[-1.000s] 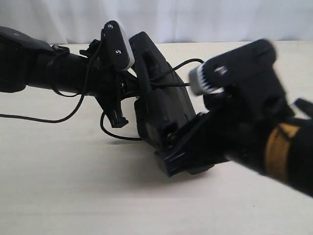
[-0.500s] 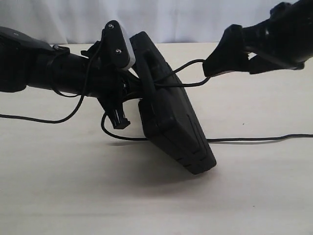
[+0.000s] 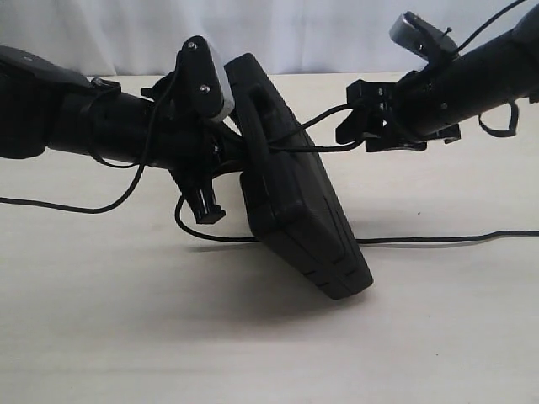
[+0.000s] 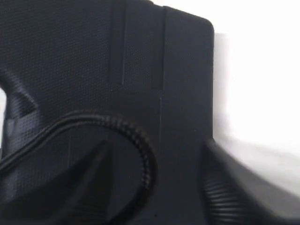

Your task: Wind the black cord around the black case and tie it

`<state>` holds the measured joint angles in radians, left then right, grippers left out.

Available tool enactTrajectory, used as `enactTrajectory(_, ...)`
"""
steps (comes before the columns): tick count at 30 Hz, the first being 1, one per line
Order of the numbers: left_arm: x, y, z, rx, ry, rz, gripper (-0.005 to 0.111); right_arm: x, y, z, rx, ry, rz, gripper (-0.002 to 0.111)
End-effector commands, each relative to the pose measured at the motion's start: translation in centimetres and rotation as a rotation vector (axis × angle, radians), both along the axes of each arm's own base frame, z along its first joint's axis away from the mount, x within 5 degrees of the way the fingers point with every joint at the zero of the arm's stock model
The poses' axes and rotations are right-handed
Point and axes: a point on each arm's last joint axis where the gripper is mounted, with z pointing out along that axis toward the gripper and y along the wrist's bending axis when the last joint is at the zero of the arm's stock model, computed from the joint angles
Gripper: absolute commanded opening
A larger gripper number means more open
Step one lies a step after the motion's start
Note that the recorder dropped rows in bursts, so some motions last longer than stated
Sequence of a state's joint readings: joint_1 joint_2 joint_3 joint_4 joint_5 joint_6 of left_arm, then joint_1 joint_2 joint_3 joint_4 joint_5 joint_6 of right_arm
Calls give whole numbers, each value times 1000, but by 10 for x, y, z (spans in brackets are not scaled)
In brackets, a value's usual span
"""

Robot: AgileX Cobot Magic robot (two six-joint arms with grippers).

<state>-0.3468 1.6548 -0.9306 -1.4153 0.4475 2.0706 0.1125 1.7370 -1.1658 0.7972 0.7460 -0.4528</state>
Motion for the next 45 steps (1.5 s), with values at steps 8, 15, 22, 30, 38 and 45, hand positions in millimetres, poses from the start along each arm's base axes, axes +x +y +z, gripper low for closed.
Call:
enactTrajectory(8, -4, 4, 24, -35, -49, 58, 52, 3, 0, 18, 54, -95, -29, 4)
enactTrajectory(15, -29, 27, 89, 4, -282, 154, 57, -3, -1, 38, 56, -163, -40, 4)
enactTrajectory(22, -36, 9, 65, -35, -103, -55, 52, -4, -3, 47, 57, -206, -65, 4)
enactTrajectory(30, -7, 2, -1, 50, 53, -27, 52, -6, -2, 47, 64, -189, -44, 4)
enactTrajectory(38, 4, 3, -17, 142, -27, -54, 52, -6, -2, 47, 41, -218, -14, 4)
enactTrajectory(45, 32, -18, -22, -54, 41, -26, 46, -6, -2, 47, 40, -219, -16, 4)
